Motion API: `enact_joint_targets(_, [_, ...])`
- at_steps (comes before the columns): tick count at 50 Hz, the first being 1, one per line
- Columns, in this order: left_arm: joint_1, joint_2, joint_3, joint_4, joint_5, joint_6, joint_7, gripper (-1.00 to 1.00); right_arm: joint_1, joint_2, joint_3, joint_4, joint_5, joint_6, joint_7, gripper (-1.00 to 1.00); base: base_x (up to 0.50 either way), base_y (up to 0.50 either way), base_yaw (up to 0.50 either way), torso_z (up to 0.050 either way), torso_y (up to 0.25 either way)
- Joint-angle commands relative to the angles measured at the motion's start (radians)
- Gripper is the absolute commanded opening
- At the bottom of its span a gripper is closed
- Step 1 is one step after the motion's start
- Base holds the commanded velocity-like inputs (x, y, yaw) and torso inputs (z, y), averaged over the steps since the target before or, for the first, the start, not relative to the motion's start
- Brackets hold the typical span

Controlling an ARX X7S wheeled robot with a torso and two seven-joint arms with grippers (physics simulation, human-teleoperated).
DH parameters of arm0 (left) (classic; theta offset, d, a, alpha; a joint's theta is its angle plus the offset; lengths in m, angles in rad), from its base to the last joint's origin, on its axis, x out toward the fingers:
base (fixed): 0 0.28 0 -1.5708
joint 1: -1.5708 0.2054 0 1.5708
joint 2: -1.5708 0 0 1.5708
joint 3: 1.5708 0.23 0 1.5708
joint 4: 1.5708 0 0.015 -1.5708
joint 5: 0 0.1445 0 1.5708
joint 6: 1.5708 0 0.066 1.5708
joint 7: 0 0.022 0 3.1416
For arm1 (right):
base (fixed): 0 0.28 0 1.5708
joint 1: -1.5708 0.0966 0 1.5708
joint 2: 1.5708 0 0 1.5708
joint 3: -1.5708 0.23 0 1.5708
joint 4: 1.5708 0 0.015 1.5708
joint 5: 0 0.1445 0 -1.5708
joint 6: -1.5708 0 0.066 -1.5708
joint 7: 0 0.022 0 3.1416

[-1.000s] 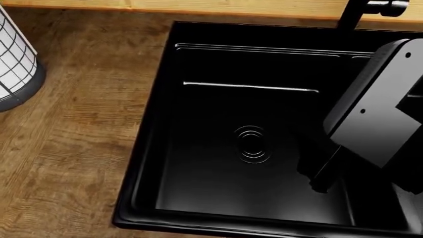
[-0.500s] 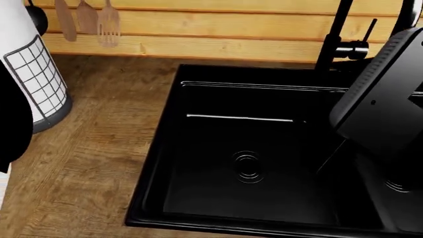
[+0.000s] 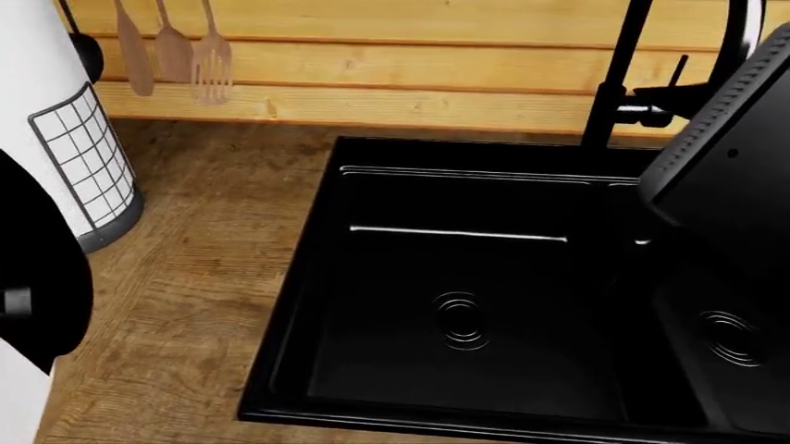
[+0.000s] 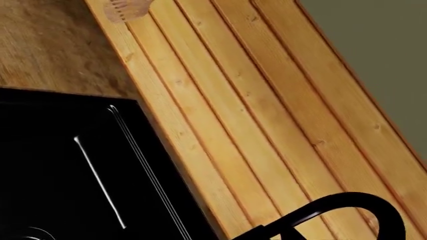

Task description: Pick the broccoli, avocado from the counter and place them in the cabinet. Then close the cabinet.

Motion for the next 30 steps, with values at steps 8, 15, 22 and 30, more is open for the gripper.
enact_joint_targets(8, [0.189, -0.068, 0.033, 0.114, -0.031, -0.027, -0.029, 1.0, -0.16, 0.049, 0.0, 0.045, -0.057, -0.151, 0.052, 1.0, 0.0, 0.0, 0.0, 0.0, 0.0])
enact_joint_targets(15, [0.262, -0.083, -0.002, 0.152, -0.058, -0.03, -0.051, 1.0, -0.233, 0.076, -0.006, 0.065, -0.088, -0.217, 0.071, 1.0, 0.0, 0.0, 0.0, 0.0, 0.0])
enact_joint_targets(22, [0.313, -0.103, -0.016, 0.172, -0.074, -0.03, -0.065, 1.0, -0.307, 0.112, -0.003, 0.067, -0.096, -0.287, 0.11, 1.0, 0.0, 0.0, 0.0, 0.0, 0.0])
enact_joint_targets(30, [0.356, -0.125, -0.008, 0.18, -0.08, -0.029, -0.074, 1.0, -0.407, 0.199, 0.013, 0.063, -0.078, -0.404, 0.163, 1.0, 0.0, 0.0, 0.0, 0.0, 0.0])
